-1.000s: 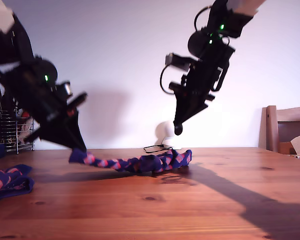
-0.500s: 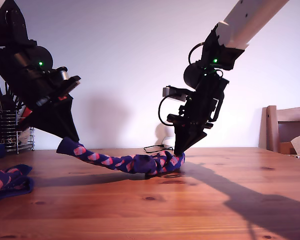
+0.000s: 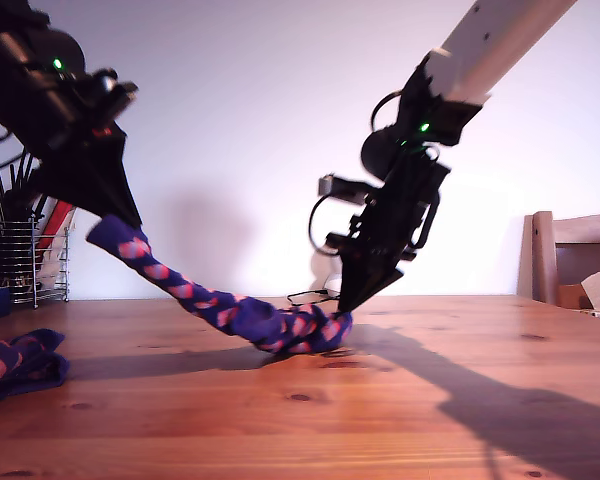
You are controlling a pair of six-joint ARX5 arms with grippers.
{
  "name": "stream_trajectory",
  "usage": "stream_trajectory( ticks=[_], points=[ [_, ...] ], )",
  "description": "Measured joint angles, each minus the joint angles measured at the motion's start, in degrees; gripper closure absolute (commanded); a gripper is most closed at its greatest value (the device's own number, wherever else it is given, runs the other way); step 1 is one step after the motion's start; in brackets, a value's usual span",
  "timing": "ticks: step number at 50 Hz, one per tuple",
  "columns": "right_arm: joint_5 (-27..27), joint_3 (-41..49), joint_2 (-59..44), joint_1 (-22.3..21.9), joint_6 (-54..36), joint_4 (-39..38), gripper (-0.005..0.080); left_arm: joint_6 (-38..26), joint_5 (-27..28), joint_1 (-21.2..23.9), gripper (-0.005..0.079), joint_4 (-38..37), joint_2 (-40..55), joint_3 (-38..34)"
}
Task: Fold the socks in front of you. After folding them, place them to the left side.
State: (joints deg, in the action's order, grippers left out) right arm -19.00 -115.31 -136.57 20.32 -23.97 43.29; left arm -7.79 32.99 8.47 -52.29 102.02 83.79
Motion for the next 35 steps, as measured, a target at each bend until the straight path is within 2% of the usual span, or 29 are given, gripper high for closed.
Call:
stream_trajectory(
  ticks=[14, 24, 35],
  points=[
    [-1.73, 0.00, -2.36, 2.58, 0.02, 0.55, 0.0763, -0.79, -0.04, -0.28, 0.0762, -0.87, 0.13, 0.00],
    [-2.05, 0.00, -2.38, 2.58, 0.02, 1.46, 0.0763, -1.97, -0.09, -0.50, 0.0762, -3.17, 0.13, 0.00],
    [-2.54, -0.26, -2.67, 2.16, -0.02, 2.01, 0.0763, -2.93, -0.46, -2.80, 0.0762, -4.92, 0.11, 0.00]
  ],
)
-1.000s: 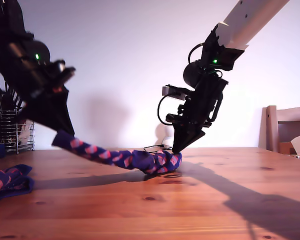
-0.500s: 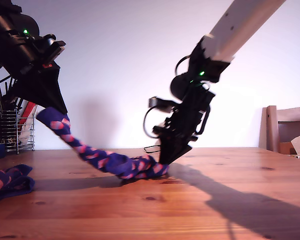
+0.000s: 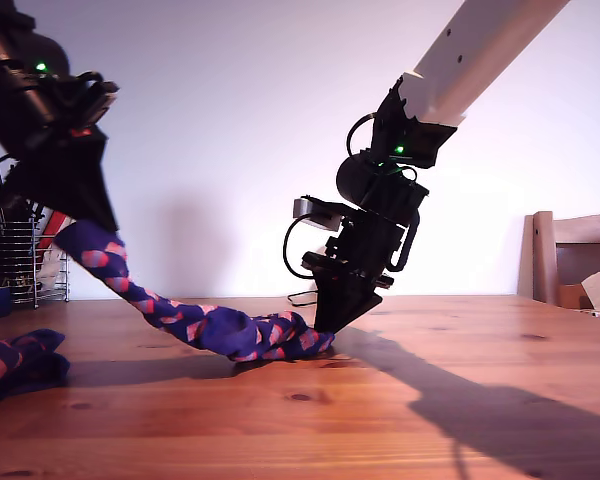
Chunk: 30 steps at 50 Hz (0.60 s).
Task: Fold the socks in front of you. After folding them, place them to the left side.
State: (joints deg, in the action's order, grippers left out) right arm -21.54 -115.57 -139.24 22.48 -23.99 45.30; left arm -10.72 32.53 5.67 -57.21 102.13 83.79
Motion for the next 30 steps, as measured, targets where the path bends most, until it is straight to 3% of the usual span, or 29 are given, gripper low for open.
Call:
stream_trajectory(
  ticks=[15, 30],
  points=[
    [-0.20, -0.35, -0.17, 0.00, -0.04, 0.55, 0.0763, 0.00, -0.11, -4.59, 0.0762, 0.07, -1.36, 0.04],
    [-1.36, -0.57, -0.17, 0.50, -0.04, 1.97, 0.0763, 0.00, -0.07, -3.37, 0.0762, 2.73, -3.08, 2.19]
  ],
)
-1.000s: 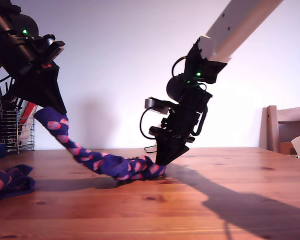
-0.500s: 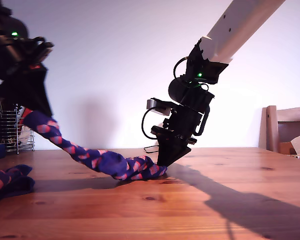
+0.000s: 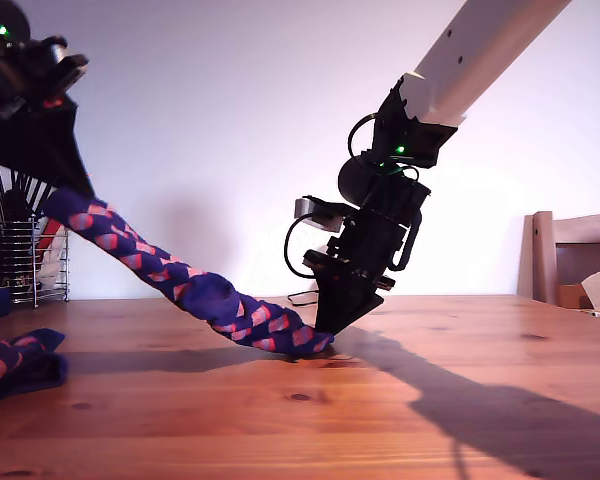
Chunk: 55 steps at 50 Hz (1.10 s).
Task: Fold the socks in front of you. After folding them, place them to the left side.
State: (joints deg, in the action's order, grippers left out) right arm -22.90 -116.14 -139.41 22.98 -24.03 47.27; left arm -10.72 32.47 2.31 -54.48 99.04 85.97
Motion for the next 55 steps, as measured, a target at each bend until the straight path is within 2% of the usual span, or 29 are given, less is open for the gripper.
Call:
stream_trajectory(
  ticks=[20, 31, 41, 55],
  points=[
    [-0.72, -0.02, 0.00, 1.33, -0.11, 1.68, 0.0763, 0.00, -1.49, 0.74, 0.0762, -0.98, 0.07, 0.00],
    [-0.87, -0.13, 0.00, -0.61, -1.46, 3.91, 0.0763, -0.09, -1.46, 2.58, 0.0762, 0.55, 3.67, 0.02],
    [1.60, -0.83, 0.04, -2.10, -3.82, 5.79, 0.0763, -0.24, -1.46, 5.70, 0.0762, 3.87, 8.98, 0.00],
    [4.46, -2.05, 0.15, -4.46, -2.23, 7.65, 0.0763, -0.26, -1.49, 7.74, 0.0762, 7.17, 9.55, 0.00]
  ],
)
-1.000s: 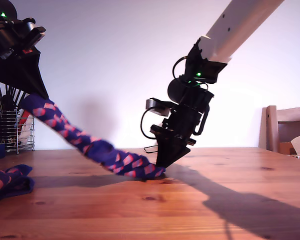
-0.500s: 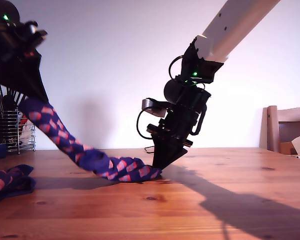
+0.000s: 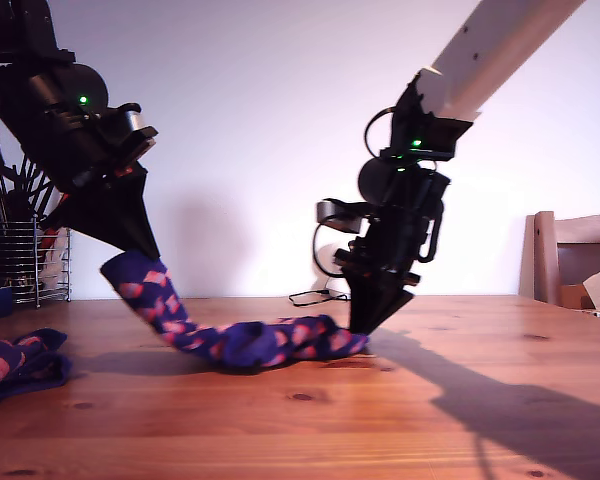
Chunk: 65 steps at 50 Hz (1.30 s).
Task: Fold the socks in front of you. After folding them, place them to the left side.
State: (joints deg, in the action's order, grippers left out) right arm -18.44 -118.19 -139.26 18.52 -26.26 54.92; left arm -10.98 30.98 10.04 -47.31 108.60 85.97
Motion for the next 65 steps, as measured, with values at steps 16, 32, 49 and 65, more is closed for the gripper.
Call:
stream_trajectory(
  ticks=[16, 32, 49, 65],
  points=[
    [-1.79, -5.53, -0.07, -0.85, 4.98, 2.75, 0.0763, -0.13, -0.02, -0.11, 0.0762, -0.22, 0.00, 0.00],
    [-9.18, -11.26, -0.07, 1.27, 6.86, 10.64, 0.0763, -0.13, -0.02, -0.11, 0.0762, -0.11, 0.00, 0.00],
    [-12.70, -11.47, -0.07, 6.93, 6.93, 12.35, 0.0763, -0.15, -0.02, -0.11, 0.0762, 0.92, 0.00, 0.00],
    [-12.63, -11.47, -0.07, 10.73, 6.91, 11.54, 0.0763, -0.39, -0.02, -0.11, 0.0762, 0.85, 0.00, 0.00]
  ],
)
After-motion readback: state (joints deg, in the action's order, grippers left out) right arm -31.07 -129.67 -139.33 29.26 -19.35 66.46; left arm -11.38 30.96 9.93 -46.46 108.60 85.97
